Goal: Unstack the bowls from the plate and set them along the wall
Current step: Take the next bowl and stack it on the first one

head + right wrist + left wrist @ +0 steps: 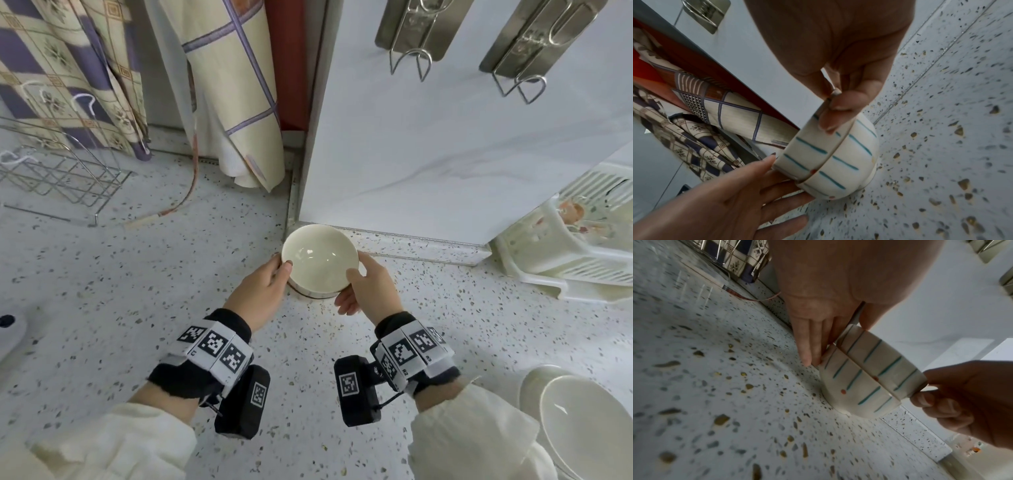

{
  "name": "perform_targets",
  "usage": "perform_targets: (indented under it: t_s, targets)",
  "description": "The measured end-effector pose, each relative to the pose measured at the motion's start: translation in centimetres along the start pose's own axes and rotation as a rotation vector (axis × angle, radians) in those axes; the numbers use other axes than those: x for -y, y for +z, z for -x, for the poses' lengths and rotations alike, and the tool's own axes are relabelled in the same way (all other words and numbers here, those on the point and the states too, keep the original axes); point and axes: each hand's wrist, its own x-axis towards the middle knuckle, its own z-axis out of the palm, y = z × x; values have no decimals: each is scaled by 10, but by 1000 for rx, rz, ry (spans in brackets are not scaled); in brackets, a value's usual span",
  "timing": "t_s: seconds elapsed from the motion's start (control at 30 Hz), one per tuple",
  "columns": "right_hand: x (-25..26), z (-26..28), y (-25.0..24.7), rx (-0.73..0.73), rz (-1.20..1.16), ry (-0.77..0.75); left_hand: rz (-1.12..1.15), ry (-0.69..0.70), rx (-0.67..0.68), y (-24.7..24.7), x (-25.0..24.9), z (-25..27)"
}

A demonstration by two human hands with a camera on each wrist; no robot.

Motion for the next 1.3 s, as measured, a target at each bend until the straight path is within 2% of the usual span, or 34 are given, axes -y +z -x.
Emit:
perform_targets:
  t_s: [0.3, 0.57, 0.77, 0.9, 1.07, 1.17, 1.3]
  targets:
    - [-4, -1, 6, -12, -22, 15, -17, 18, -13, -1, 1, -3]
    - [-7, 13, -1, 63, -87, 57, 14, 29, -32, 3, 4, 5]
    - [-17, 47, -26, 148, -10, 29, -55, -13, -58, 10, 11, 24]
    - [-25, 76, -61, 158, 51, -26, -78, -31, -8, 28, 12, 44]
    - [-45, 112, -124, 43, 50, -100, -68, 4, 28, 76, -12, 67]
    - [-67, 136, -169, -91, 62, -168, -68, 42, 57, 117, -34, 81]
    - [-99, 150, -220, -284, 271, -179, -71, 127, 102, 165, -64, 97]
